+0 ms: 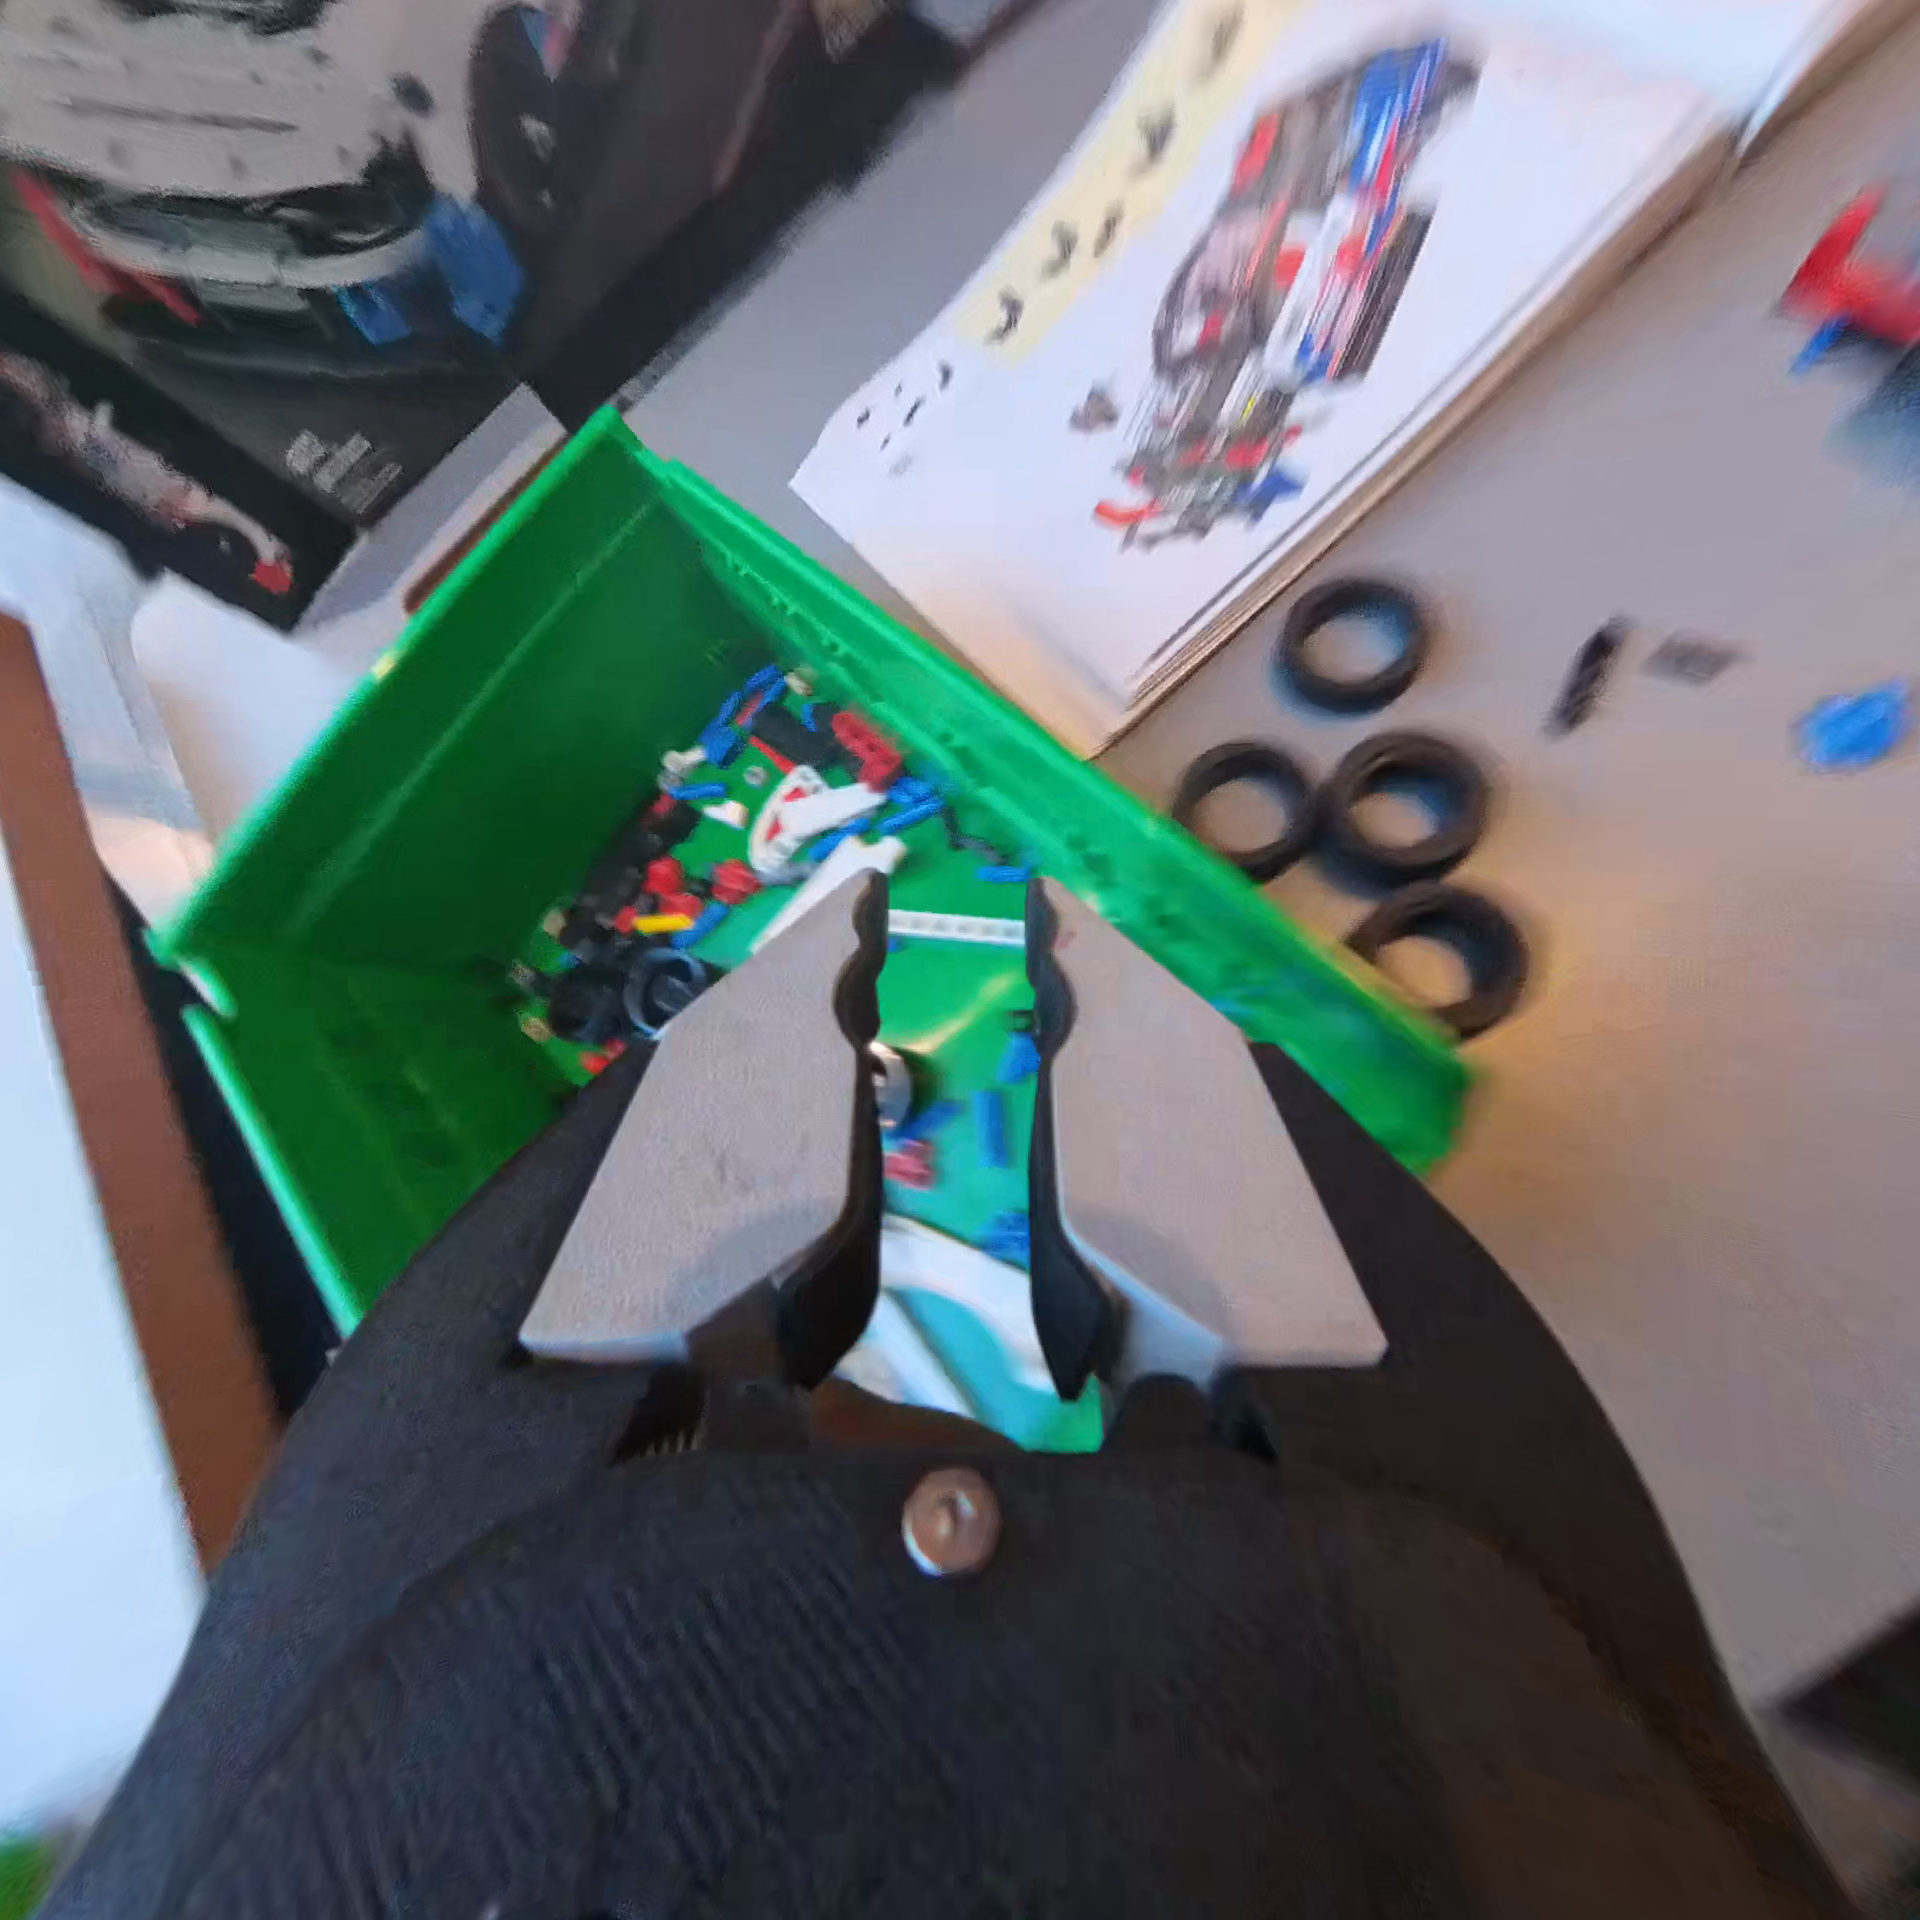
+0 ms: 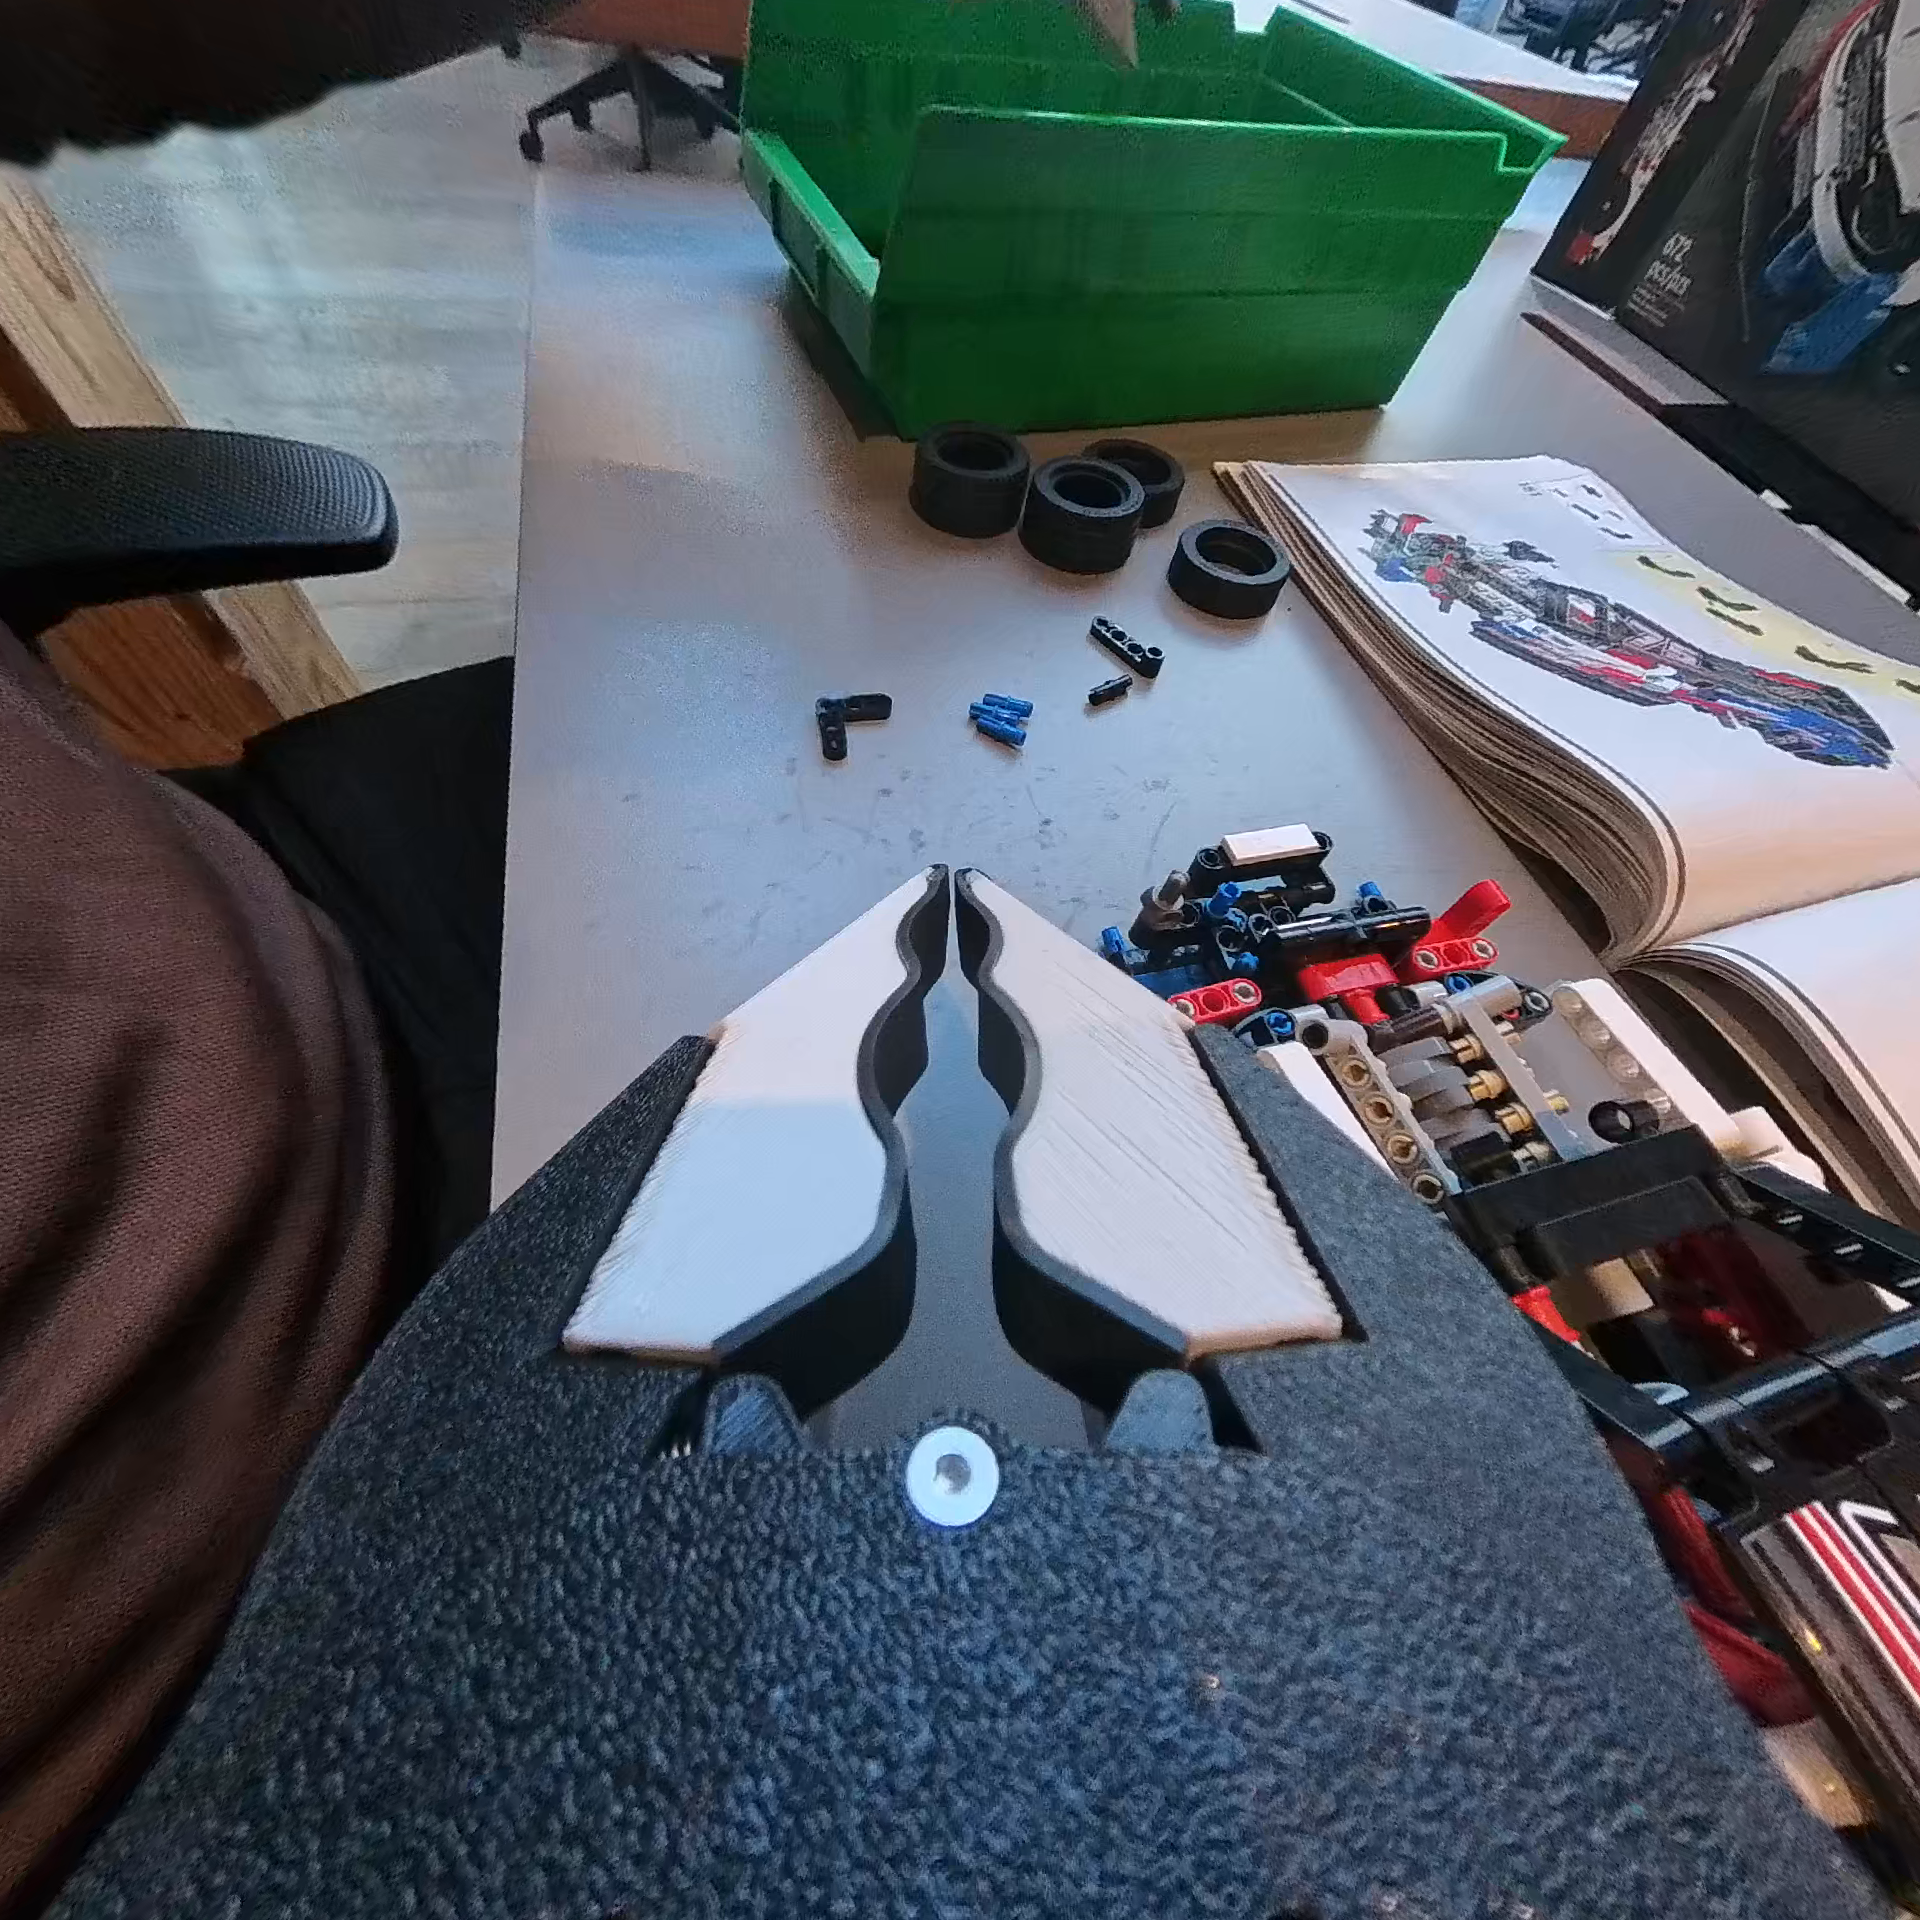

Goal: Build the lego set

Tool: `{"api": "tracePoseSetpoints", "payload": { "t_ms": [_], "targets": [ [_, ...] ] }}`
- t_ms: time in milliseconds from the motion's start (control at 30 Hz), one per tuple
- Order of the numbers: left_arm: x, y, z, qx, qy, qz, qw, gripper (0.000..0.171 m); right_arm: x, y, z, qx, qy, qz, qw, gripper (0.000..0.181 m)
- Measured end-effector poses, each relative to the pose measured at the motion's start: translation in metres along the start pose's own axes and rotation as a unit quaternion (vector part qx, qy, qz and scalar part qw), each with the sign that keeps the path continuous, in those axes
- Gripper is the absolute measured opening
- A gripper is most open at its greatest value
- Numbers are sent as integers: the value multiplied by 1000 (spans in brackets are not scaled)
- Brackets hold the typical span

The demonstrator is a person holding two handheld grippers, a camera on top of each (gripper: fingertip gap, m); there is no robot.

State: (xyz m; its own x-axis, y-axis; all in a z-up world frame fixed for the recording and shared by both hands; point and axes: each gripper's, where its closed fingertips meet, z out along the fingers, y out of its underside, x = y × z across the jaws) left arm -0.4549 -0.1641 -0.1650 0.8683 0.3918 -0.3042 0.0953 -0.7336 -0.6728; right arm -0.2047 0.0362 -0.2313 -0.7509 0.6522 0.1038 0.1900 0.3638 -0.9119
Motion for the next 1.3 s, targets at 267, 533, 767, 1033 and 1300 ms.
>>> {"api": "tracePoseSetpoints", "payload": {
  "t_ms": [267,533,767,1033,1300],
  "targets": [
    [-64,48,91,-172,102,218,955,15,2,-2,-2,6,2,7,1000,0],
    [-63,64,115,-227,134,319,910,19,13,-7,-7,31,6,52,998,0],
    [-63,70,120,-245,156,326,900,15,24,-13,-16,66,2,104,992,1],
    [-61,68,125,-248,169,304,904,8,35,-18,-26,105,-5,155,982,0],
    [-60,68,125,-264,188,261,909,8,41,-22,-33,135,-17,197,971,0]
  ]
}}
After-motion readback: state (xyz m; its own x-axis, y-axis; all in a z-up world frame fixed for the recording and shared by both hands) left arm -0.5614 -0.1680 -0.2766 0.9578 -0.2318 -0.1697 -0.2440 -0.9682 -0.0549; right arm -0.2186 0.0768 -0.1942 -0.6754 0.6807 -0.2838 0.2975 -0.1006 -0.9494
